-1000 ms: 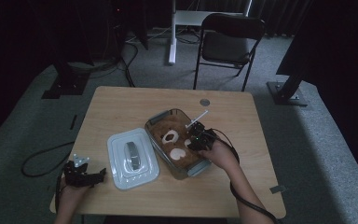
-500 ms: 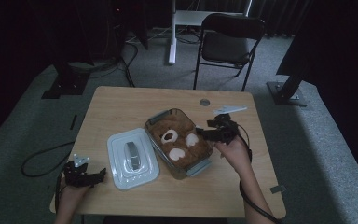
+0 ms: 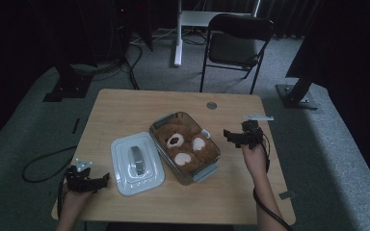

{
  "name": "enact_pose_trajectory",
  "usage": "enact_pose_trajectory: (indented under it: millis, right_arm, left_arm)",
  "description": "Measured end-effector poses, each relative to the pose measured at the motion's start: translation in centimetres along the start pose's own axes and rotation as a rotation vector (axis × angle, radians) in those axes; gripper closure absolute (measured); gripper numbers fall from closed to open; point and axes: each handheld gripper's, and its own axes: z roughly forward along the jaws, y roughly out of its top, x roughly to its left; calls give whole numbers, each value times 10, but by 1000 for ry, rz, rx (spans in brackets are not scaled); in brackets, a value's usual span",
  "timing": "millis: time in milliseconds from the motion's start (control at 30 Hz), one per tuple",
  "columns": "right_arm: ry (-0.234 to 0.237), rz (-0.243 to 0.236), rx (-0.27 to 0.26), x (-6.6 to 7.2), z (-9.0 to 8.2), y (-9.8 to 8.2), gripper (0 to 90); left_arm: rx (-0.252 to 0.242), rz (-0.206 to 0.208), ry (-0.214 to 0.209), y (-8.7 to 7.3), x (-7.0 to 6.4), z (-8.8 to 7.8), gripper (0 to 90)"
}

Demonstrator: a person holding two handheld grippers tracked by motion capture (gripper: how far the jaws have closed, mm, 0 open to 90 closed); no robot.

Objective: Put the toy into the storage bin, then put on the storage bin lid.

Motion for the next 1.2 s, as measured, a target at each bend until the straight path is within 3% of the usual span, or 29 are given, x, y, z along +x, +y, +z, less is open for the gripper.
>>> enact_pose_trajectory:
  millis: [33,200,233,333,367,400,433,500,633,867,900,1200]
  right_arm:
    - [-1,5,14,-3,7,-4,124]
    - [-8,17,51,-7,27,-17,124]
    - [7,23,54,-6,30,-20,124]
    - [25,20,71,-4,35,-26,124]
    - [50,13,90,0,39,-31,124]
    - [50,13,90,0,39,-31,124]
    - [90,20,93,2,41,-35,124]
    - [117,12,101,6,41,-38,136]
    - [154,15,95,9,39,-42,130]
    - [182,14,96,13,35,-48,130]
    - [205,12,94,17,34,-51,129]
    - [238,6,93,29,32,-64,129]
  left_arm:
    - [16,-1,-2,1,0,-1,29]
    - [7,-37,-14,7,-2,-11,30]
    - [-4,-62,-39,12,-6,-18,30]
    - [-5,-63,-56,17,-11,-22,30]
    - [-10,-50,-84,21,-19,-26,30]
    - [-10,-50,-84,21,-19,-26,30]
    - [-13,-40,-101,25,-26,-28,30]
    - [-17,-42,-126,29,-31,-29,30]
    - [-16,-21,-144,36,-41,-29,30]
    - [-11,23,-162,47,-59,-25,30]
    - [-6,35,-169,49,-64,-22,30]
    - [12,60,-197,63,-89,-5,30]
